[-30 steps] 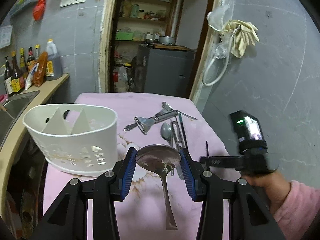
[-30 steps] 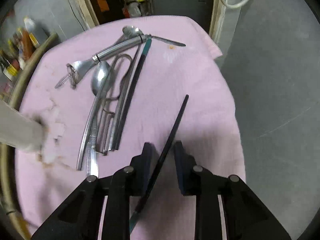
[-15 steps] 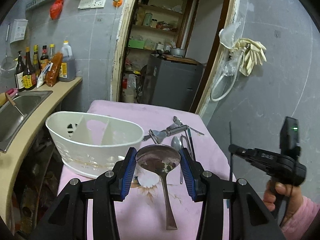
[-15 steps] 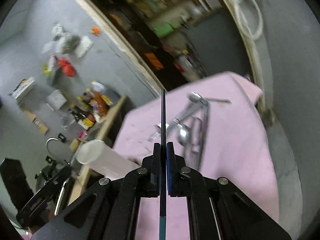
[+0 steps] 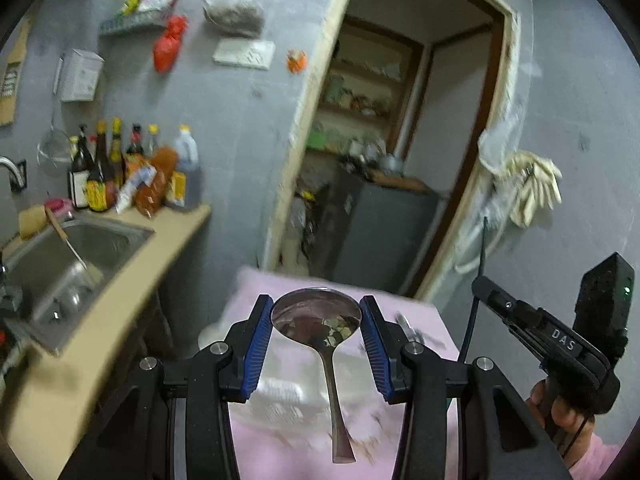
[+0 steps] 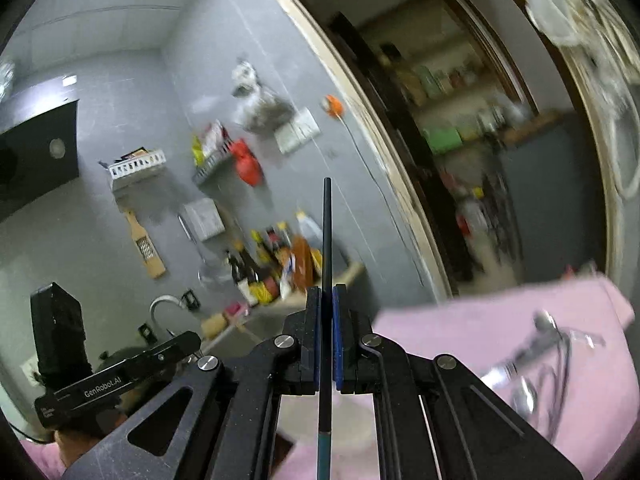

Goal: Organize utensils
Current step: 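Lift the spoon with the left tool while the right tool carries the chopstick to the white caddy, then open the left tool over the caddy while the right tool drops the chopstick in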

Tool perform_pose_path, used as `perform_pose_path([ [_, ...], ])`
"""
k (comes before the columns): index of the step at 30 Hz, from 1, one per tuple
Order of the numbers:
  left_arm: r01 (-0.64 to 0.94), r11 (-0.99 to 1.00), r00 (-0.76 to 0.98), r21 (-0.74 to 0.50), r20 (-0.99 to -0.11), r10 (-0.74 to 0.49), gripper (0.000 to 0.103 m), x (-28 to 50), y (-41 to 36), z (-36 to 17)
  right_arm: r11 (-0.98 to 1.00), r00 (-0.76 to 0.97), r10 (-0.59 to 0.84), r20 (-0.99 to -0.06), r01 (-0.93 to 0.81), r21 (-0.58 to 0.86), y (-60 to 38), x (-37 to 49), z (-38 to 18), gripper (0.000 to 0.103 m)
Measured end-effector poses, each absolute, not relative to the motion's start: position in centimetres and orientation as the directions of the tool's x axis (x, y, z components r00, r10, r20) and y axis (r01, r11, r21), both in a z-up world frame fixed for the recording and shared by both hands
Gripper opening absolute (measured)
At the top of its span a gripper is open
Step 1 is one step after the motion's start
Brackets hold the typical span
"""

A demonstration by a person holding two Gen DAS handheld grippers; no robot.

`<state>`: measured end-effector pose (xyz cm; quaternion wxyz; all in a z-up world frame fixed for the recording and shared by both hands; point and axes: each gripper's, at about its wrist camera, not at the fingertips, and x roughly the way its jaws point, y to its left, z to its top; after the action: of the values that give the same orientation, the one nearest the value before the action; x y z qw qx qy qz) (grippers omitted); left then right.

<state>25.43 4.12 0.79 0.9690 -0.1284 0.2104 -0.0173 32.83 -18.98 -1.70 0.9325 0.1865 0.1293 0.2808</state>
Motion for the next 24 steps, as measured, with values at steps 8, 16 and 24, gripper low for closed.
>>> perform_pose_path([
  [8,-0.075,0.966,0.956,-0.246,-0.293,0.000,0.042,29.8,9.1,1.2,0.852,0.856,0.491,-0.159,-0.435,0.292,-13.7,35.0,-3.0,0.005],
  [16,-0.076,0.976,0.949,-0.203,-0.314,0.008,0.042,31.9,9.5,-3.1,0.884,0.855,0.463,-0.233,-0.424,0.199,-11.7,35.1,-6.0,0.005],
  [24,-0.050,0.979,0.925,-0.195,-0.380,-0.028,0.042,31.2,8.9,-5.6,0.872,0.811,0.488,-0.321,-0.437,0.222,-12.1,34.7,-8.0,0.008],
])
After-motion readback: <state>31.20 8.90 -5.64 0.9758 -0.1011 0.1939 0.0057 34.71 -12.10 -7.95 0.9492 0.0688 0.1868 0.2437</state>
